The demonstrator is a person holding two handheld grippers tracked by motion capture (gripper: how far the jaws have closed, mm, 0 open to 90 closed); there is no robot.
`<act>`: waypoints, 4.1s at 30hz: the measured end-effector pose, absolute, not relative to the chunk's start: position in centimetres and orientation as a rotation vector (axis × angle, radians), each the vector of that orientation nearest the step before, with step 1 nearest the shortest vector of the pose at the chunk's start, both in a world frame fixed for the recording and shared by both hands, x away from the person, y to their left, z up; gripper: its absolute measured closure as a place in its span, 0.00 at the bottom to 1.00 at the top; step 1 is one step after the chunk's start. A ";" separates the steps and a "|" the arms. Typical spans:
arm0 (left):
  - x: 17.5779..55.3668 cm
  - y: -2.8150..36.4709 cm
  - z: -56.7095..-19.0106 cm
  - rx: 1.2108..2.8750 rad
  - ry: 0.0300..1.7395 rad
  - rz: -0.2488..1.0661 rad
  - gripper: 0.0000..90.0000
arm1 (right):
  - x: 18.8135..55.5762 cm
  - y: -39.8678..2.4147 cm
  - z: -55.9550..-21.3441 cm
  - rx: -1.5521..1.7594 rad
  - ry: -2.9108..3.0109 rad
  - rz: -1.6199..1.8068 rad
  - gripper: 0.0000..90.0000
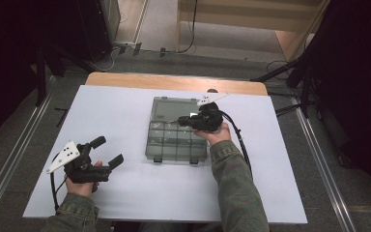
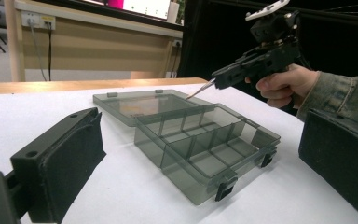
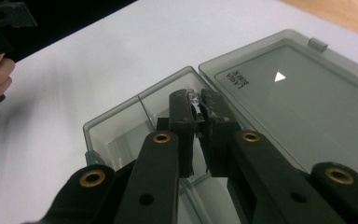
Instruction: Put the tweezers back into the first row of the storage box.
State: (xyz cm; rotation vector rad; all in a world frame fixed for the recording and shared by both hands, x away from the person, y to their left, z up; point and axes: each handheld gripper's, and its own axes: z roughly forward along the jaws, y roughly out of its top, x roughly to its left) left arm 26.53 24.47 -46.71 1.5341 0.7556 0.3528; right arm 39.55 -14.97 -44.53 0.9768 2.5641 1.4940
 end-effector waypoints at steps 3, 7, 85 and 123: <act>26.5 24.5 -46.7 1.530 0.753 0.350 0.00 | 39.7 -14.7 -45.0 0.971 2.591 1.477 0.96; 26.6 24.5 -46.7 1.534 0.752 0.350 0.00 | 39.6 -14.1 -45.4 0.968 2.628 1.469 0.95; 26.7 23.9 -46.9 1.546 0.753 0.346 0.00 | 25.7 -25.5 -46.8 1.296 1.950 1.316 0.00; 26.7 23.9 -46.9 1.546 0.752 0.342 0.00 | 19.4 -30.7 -50.7 1.292 1.723 1.458 0.00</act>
